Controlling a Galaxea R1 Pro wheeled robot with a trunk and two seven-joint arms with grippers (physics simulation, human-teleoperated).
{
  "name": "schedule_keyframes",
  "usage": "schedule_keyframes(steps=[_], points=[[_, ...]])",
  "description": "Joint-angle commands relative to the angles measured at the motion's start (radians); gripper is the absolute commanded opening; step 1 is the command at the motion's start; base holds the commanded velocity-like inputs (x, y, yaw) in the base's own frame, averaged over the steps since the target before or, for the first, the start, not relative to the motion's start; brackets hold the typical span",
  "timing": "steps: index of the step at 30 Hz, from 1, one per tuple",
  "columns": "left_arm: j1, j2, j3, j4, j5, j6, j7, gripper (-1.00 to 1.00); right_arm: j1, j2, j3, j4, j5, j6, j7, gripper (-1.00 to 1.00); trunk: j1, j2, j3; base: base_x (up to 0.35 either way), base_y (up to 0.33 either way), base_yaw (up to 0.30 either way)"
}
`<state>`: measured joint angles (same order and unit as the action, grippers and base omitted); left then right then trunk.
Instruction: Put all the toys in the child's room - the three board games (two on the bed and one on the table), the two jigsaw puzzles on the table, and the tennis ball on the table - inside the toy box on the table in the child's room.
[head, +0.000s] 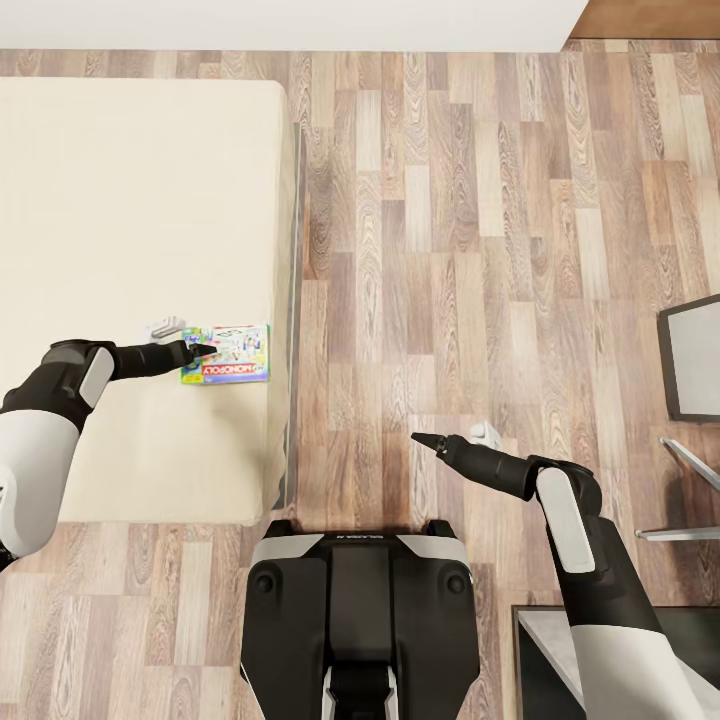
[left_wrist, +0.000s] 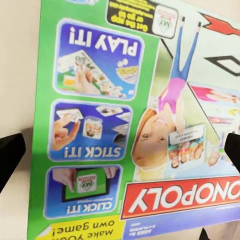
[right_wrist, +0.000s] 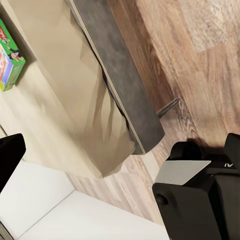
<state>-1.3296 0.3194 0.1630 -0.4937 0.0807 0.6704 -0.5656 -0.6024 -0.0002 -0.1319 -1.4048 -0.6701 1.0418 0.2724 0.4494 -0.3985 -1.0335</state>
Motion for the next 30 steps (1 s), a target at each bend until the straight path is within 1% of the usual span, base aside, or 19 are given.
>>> schedule_keyframes(steps=[1, 20, 30], points=[[0.000, 0.000, 0.002, 0.000, 0.008, 0.010, 0.001, 1.00, 0.000, 0.000, -0.002, 0.000, 0.009, 0.004, 0.010, 1.00, 0.001, -0.002, -0.001, 0.000, 0.000, 0.000], [0.000, -0.002, 0.003, -0.002, 0.008, 0.026, 0.000, 1.00, 0.000, 0.000, -0.002, 0.000, 0.009, 0.004, 0.010, 1.00, 0.001, -0.002, -0.001, 0.000, 0.000, 0.000], [0.000, -0.002, 0.002, -0.002, 0.008, 0.037, -0.028, 1.00, 0.000, 0.000, -0.002, 0.000, 0.009, 0.004, 0.010, 1.00, 0.001, -0.002, -0.001, 0.000, 0.000, 0.000]])
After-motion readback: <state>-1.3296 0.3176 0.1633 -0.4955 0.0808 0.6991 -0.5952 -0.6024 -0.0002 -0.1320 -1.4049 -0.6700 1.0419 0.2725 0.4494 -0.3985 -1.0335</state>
